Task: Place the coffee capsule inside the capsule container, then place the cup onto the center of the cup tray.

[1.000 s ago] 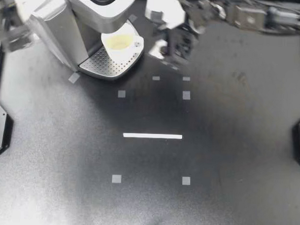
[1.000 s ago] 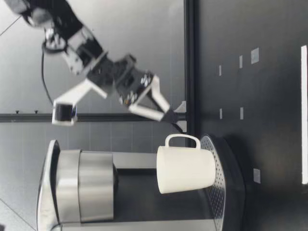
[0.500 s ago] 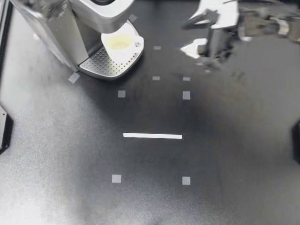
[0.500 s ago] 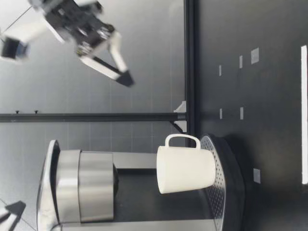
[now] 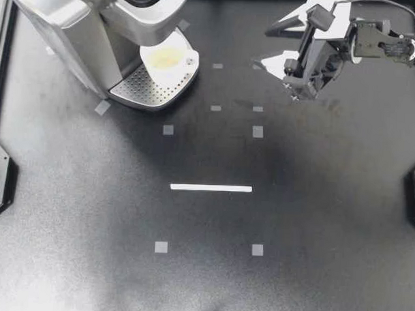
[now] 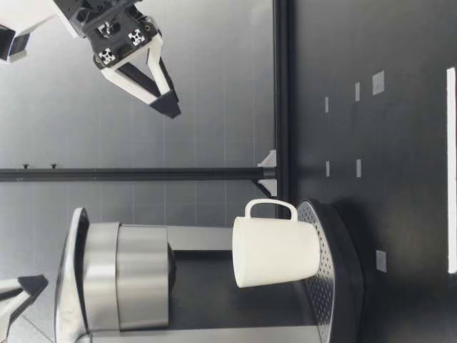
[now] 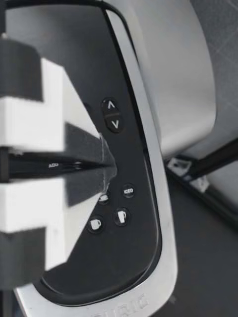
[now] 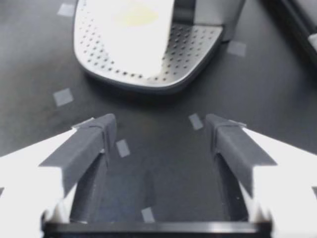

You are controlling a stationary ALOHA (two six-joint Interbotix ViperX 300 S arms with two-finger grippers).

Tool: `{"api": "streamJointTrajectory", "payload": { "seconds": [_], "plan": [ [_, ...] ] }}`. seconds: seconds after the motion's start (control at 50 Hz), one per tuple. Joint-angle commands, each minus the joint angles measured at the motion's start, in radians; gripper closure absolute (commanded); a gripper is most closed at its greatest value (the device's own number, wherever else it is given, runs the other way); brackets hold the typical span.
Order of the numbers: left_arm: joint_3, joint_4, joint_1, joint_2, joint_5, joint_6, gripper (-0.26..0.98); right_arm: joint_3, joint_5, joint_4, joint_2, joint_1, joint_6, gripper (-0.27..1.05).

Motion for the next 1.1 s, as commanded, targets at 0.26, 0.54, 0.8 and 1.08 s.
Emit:
{"api": "streamJointTrajectory", "payload": {
  "seconds": [0.26,0.54,0.8,1.08],
  "plan": [
    [-0.035,0.002,0.003,0.011,0.023,0.012,0.68,-0.009,-0.009,0.002,-0.012,0.005,-0.003,0.12],
    [-0.009,0.006,0.015,0.014,0.015,0.014,0.68,-0.008,-0.008,0.002,-0.014,0.005,-0.002,0.12],
    [0.005,0.006,0.015,0.028,0.009,0.014,0.68,-0.006,-0.009,0.002,-0.011,0.005,-0.002,0.12],
    [0.035,-0.044,0.015,0.035,0.011,0.014,0.68,-0.006,-0.011,0.002,-0.002,0.005,-0.002,0.12]
  ]
}}
